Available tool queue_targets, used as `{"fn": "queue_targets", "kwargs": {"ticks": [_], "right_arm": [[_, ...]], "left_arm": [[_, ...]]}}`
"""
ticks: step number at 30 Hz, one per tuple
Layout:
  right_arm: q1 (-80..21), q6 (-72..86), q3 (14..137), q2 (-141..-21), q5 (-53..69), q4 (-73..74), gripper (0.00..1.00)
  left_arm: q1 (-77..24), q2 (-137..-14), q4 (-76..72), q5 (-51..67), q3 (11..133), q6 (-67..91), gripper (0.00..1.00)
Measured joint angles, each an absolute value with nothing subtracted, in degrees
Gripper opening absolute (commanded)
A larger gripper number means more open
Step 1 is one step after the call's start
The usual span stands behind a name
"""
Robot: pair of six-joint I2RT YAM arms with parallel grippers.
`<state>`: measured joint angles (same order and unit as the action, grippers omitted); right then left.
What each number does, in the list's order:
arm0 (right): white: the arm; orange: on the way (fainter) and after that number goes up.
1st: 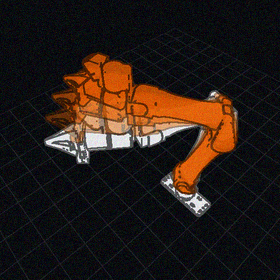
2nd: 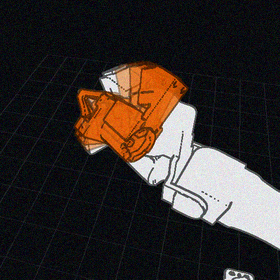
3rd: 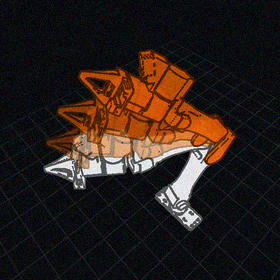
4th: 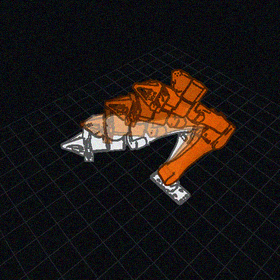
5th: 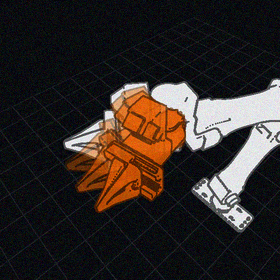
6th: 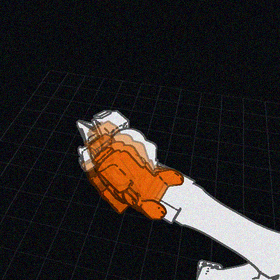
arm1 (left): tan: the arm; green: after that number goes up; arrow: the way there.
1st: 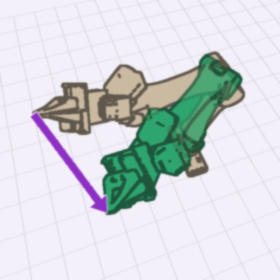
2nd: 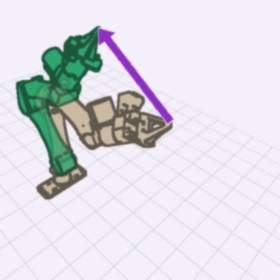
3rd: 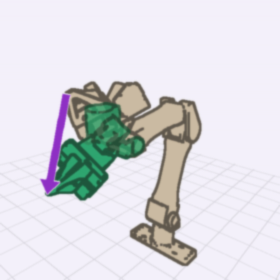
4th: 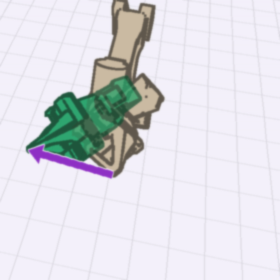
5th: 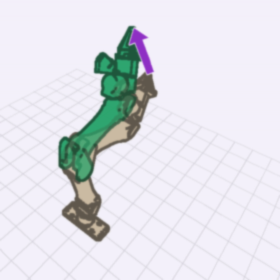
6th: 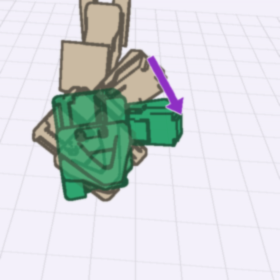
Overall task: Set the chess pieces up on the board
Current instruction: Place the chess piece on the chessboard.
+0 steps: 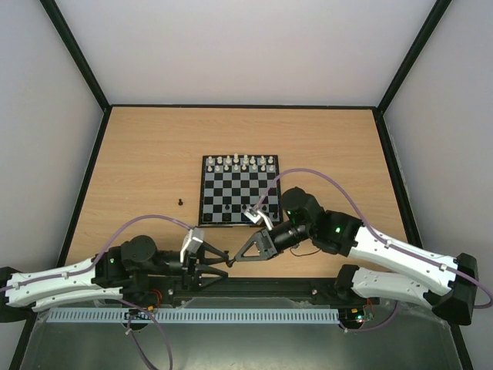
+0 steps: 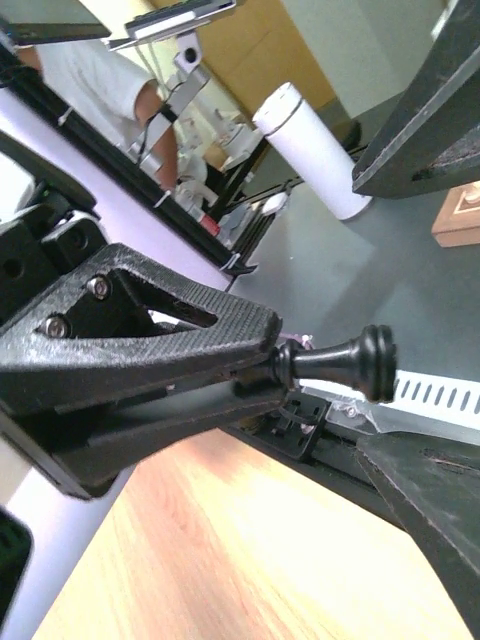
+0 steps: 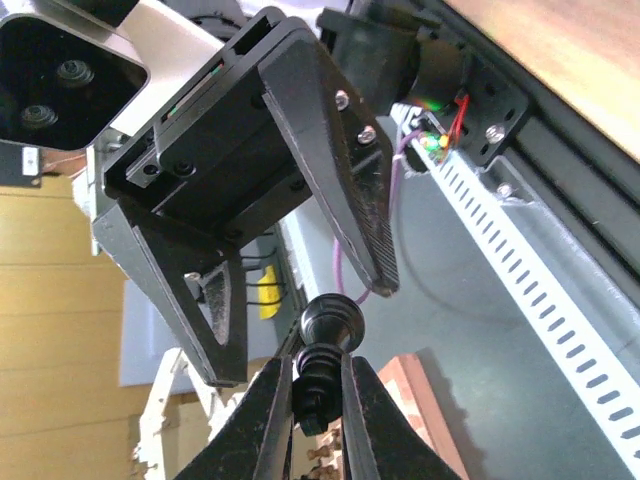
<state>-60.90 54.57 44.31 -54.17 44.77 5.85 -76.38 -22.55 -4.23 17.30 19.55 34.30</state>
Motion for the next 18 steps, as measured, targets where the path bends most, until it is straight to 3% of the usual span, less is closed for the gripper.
{"fn": "queue_targets", "kwargs": {"ticks": [10,18], "right_arm": [[-61.0,42.8,60.0,-61.2,27.1,26.7,0.01],[-61.1,35.3,68.6,-74.8,7.8,39.2,0.01]], "left_arm": [[-76.4,-16.3,13.4,-1.4,26.2,39.9,0.75],[-76.4,-27.0,28.1,-20.9,35.2,49.3,0.75]]}}
